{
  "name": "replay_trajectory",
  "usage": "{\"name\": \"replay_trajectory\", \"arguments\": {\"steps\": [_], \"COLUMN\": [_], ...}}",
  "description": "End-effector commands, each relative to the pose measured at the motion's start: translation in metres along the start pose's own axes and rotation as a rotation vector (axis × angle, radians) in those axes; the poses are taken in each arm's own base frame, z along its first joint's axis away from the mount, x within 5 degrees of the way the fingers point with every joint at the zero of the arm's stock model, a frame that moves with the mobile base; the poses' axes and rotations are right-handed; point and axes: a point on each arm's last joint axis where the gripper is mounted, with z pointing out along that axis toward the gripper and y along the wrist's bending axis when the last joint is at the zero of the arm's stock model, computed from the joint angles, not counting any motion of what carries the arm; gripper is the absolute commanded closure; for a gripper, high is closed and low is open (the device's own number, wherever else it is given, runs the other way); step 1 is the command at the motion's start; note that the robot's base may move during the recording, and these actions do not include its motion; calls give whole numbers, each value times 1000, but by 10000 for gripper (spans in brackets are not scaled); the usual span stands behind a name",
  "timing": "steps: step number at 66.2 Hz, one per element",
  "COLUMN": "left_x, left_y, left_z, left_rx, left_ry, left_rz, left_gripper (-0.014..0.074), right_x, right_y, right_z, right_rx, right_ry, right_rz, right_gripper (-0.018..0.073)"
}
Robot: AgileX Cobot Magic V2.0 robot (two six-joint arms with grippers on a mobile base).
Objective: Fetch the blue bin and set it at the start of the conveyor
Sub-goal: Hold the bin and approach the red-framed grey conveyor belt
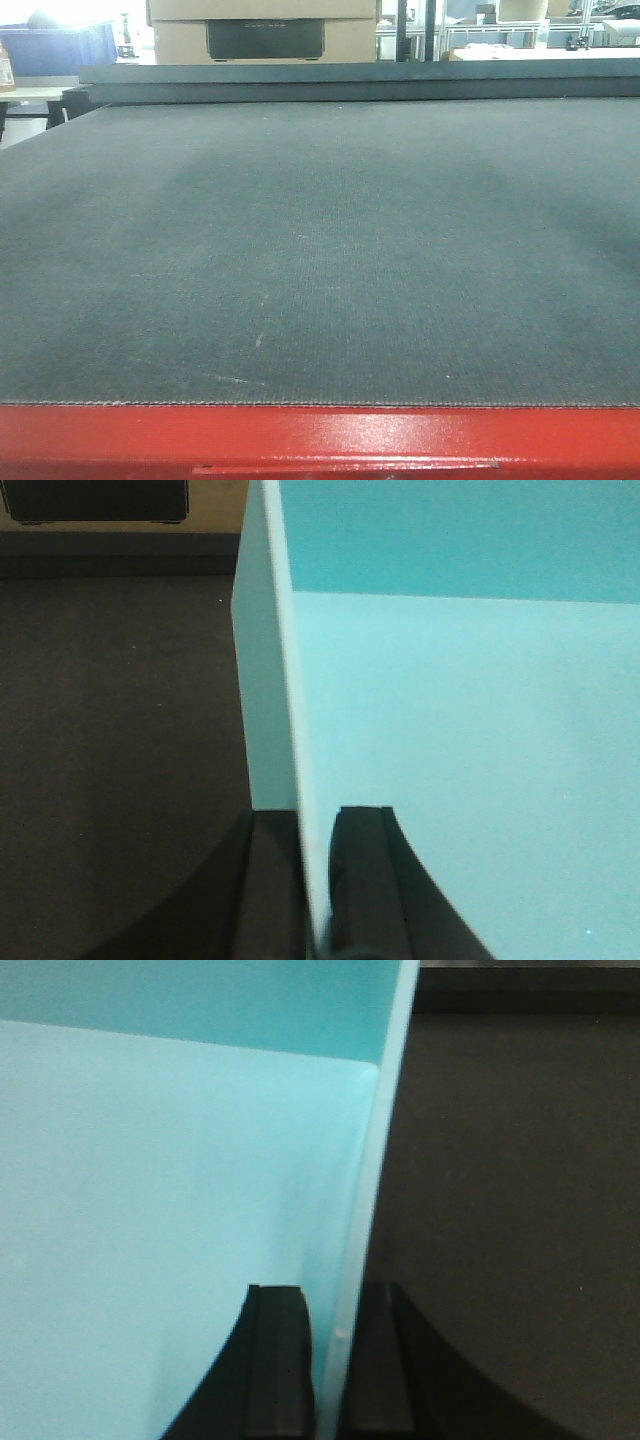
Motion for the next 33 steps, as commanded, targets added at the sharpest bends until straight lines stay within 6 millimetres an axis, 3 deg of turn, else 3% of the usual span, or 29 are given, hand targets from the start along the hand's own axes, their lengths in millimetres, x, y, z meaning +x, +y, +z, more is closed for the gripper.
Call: {"name": "replay_trajectory", "arguments": {"steps": [1,33], "left_x": [-11,-11], "left_y": [-3,-3], "left_z": [-9,-9], "left_rx": [30,30], "left_ry": [-85,-85], "left_rz": [2,2], "left_gripper": [708,708], "right_x": [-5,-5], "right_y": [1,1], "right_z": [-7,-7], "right_rx": [2,2], "right_ry": [-45,-45], "right_rz": [-25,-25], "right_gripper": [711,711]}}
